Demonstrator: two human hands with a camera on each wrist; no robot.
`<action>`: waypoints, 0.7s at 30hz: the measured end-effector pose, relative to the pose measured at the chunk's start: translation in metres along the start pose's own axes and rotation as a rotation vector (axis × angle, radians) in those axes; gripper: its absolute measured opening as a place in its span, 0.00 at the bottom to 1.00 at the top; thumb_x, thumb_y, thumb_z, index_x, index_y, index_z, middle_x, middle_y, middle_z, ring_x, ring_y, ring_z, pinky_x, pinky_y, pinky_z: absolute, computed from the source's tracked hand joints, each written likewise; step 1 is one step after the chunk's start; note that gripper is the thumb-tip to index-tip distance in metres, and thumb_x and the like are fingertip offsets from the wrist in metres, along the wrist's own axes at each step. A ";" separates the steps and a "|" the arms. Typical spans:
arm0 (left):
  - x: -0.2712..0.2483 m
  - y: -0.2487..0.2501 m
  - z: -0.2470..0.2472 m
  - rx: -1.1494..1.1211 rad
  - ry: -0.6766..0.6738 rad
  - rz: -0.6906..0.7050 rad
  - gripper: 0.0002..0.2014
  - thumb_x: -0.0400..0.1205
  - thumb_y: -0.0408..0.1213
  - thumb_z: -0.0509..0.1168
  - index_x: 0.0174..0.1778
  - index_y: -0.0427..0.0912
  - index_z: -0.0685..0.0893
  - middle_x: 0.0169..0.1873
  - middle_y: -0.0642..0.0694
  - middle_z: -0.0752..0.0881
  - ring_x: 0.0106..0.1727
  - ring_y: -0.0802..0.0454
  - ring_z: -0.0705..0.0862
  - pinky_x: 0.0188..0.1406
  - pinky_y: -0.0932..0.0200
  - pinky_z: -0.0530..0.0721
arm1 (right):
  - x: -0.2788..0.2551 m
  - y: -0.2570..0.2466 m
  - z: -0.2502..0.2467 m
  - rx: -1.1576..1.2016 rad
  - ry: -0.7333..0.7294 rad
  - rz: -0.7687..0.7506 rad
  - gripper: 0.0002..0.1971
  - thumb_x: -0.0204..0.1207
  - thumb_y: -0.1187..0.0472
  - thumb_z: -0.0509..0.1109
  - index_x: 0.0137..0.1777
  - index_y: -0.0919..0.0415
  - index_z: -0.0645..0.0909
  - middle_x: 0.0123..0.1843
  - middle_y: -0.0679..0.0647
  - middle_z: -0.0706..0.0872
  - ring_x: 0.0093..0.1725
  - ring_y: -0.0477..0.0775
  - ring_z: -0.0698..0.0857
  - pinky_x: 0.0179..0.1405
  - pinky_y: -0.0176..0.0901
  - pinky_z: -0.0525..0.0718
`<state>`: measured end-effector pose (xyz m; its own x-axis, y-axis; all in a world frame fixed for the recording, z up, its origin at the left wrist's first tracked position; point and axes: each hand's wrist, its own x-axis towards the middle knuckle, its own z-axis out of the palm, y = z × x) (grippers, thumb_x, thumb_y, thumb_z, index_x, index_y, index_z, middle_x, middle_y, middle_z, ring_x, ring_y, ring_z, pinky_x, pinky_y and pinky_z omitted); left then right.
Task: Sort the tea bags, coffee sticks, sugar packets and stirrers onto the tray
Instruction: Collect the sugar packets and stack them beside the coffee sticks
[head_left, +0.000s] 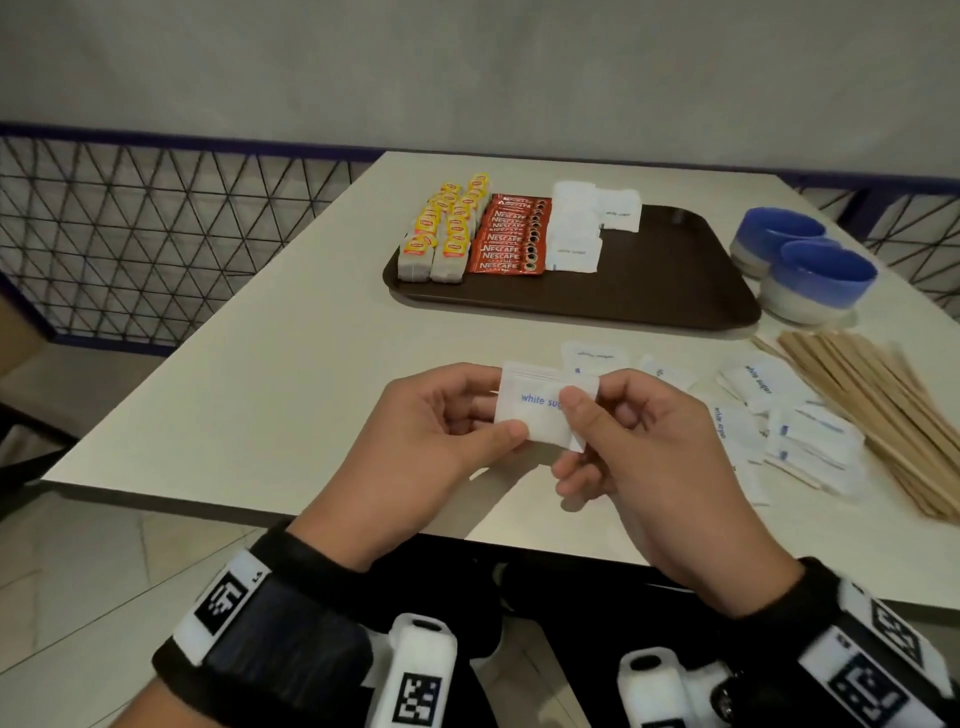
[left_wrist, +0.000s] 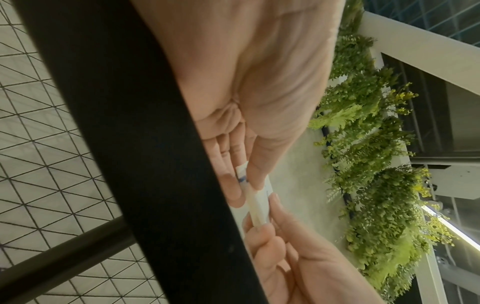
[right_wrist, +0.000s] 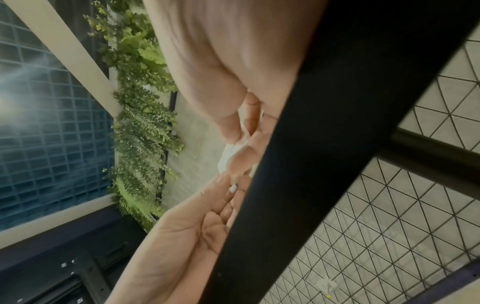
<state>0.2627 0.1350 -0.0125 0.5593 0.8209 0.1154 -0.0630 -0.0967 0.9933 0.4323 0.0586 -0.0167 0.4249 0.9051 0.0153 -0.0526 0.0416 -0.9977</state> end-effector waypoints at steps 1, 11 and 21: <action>0.000 0.000 0.000 -0.010 -0.006 -0.003 0.15 0.80 0.21 0.71 0.62 0.36 0.88 0.49 0.39 0.94 0.51 0.38 0.93 0.56 0.50 0.91 | 0.000 0.000 0.000 0.012 -0.011 0.003 0.07 0.81 0.60 0.75 0.42 0.60 0.86 0.32 0.56 0.86 0.27 0.63 0.88 0.33 0.56 0.87; 0.000 -0.001 0.001 -0.038 0.044 -0.021 0.08 0.84 0.29 0.68 0.55 0.35 0.91 0.48 0.37 0.94 0.45 0.38 0.92 0.52 0.46 0.91 | -0.001 0.001 -0.008 0.086 -0.076 0.016 0.05 0.80 0.72 0.73 0.51 0.69 0.89 0.37 0.67 0.89 0.32 0.60 0.88 0.35 0.52 0.85; 0.000 -0.001 -0.001 0.002 0.093 0.018 0.06 0.82 0.30 0.71 0.46 0.34 0.94 0.39 0.38 0.93 0.32 0.54 0.86 0.32 0.68 0.81 | -0.005 -0.002 -0.008 0.120 -0.062 0.006 0.08 0.81 0.65 0.72 0.53 0.68 0.91 0.37 0.63 0.91 0.32 0.57 0.88 0.32 0.45 0.85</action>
<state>0.2621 0.1353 -0.0135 0.4792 0.8675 0.1334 -0.0707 -0.1134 0.9910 0.4370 0.0503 -0.0157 0.3680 0.9297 0.0171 -0.1642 0.0831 -0.9829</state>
